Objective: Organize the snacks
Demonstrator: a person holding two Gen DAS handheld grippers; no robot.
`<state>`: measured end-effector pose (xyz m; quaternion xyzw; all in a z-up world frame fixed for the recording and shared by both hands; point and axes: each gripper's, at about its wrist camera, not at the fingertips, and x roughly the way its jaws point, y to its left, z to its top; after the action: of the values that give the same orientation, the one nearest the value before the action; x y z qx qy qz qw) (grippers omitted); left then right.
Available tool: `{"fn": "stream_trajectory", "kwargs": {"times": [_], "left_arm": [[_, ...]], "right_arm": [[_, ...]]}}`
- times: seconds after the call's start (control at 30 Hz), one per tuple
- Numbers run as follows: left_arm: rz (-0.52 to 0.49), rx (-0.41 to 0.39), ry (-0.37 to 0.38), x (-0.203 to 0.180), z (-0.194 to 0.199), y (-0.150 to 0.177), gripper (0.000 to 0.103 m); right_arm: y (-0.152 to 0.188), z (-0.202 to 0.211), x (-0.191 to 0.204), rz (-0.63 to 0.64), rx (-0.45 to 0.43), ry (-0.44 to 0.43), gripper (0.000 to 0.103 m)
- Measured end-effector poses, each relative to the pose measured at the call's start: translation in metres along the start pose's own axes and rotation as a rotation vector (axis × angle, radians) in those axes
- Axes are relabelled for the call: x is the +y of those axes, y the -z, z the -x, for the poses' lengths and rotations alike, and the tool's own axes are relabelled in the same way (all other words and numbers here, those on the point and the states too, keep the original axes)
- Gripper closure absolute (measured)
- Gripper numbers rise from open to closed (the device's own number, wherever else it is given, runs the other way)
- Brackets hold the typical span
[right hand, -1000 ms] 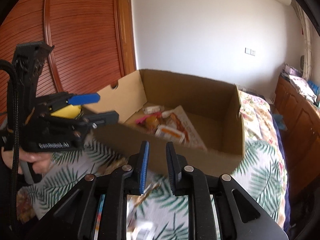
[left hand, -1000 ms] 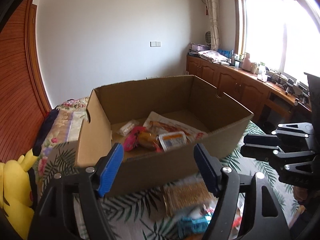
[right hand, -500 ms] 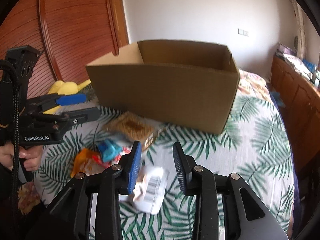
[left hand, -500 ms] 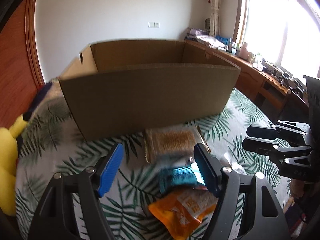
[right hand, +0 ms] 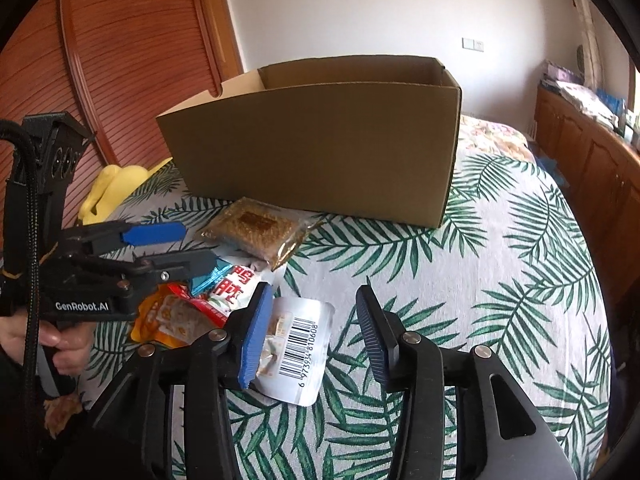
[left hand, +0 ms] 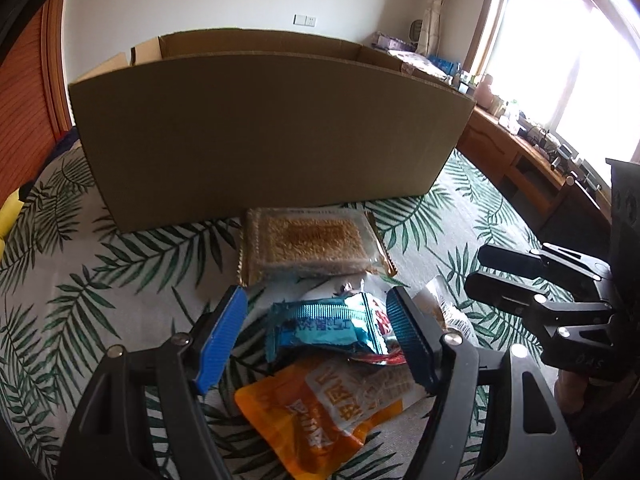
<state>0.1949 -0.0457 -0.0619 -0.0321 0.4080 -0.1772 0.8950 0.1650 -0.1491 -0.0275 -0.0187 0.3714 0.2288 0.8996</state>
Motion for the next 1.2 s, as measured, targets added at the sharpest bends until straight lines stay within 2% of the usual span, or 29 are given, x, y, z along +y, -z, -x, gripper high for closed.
{"fn": "stream_trajectory", "kwargs": {"times": [0.3, 0.47, 0.67, 0.7, 0.97, 1.1, 1.2], "left_arm": [[0.035, 0.048, 0.028, 0.003, -0.009, 0.007, 0.034], [0.03, 0.054, 0.051, 0.0, -0.007, 0.014, 0.04], [0.012, 0.042, 0.06, -0.004, -0.001, 0.019, 0.059], [0.011, 0.041, 0.054, -0.003, 0.001, 0.019, 0.065], [0.046, -0.003, 0.042, 0.014, 0.015, 0.018, 0.067], [0.051, -0.025, 0.017, 0.025, 0.022, 0.014, 0.067], [0.059, -0.035, 0.002, 0.035, 0.025, 0.012, 0.067]], "right_arm": [[0.004, 0.001, 0.002, 0.002, 0.005, -0.013, 0.057], [0.004, -0.002, 0.005, 0.009, 0.01, -0.017, 0.056], [0.001, -0.005, 0.008, 0.009, 0.011, -0.026, 0.055], [0.001, -0.005, 0.008, 0.008, 0.012, -0.028, 0.055], [-0.002, -0.011, 0.016, -0.004, 0.021, -0.054, 0.054], [-0.006, -0.019, 0.023, -0.012, 0.03, -0.07, 0.05], [-0.009, -0.028, 0.031, -0.011, 0.051, -0.066, 0.043]]}}
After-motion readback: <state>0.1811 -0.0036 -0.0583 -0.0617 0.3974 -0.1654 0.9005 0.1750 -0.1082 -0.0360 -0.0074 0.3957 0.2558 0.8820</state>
